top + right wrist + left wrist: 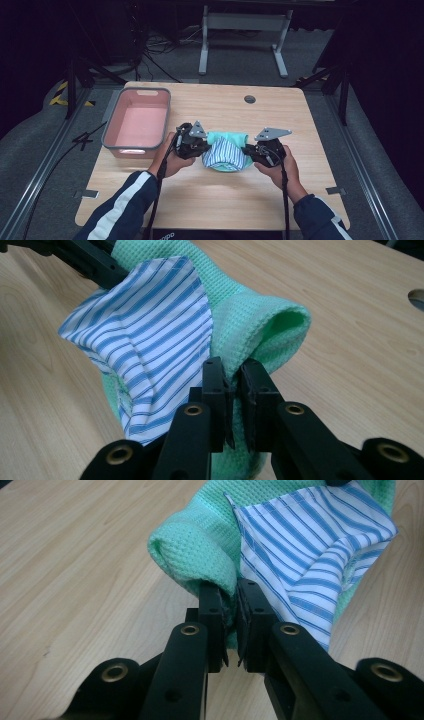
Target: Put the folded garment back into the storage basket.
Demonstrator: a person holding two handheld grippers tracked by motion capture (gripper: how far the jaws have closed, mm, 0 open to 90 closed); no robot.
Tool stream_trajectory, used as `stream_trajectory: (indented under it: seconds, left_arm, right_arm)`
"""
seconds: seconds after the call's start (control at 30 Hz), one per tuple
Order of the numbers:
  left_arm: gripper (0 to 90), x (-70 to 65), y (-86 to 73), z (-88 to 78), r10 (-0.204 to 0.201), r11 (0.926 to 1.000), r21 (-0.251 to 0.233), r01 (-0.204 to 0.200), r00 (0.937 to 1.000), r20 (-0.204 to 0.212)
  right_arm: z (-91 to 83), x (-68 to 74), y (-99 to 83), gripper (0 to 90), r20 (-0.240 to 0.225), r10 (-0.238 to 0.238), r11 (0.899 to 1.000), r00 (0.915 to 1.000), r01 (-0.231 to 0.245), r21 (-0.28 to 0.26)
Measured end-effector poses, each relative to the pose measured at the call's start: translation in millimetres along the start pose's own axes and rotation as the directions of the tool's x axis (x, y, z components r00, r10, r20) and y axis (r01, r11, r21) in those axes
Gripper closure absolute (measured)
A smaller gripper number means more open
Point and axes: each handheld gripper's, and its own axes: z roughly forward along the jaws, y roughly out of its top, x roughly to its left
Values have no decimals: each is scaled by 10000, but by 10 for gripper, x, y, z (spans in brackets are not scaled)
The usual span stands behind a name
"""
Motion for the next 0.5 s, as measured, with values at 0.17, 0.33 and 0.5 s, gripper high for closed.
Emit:
stream_trajectory:
  seconds: [0.17,0.33,0.5]
  left_arm:
    - [827,75,10,-113,7,10000,-17,-7,9998,-214]
    - [827,137,0,-247,-174,9997,-188,165,9985,-511]
    - [827,182,-21,-365,-230,9994,-262,212,9972,-707]
  right_arm:
    - [12,19,142,821,-17,-221,9997,9998,221,-77]
    - [17,73,305,823,-177,-472,9987,9987,468,-202]
    - [39,105,417,823,-232,-570,9979,9981,562,-316]
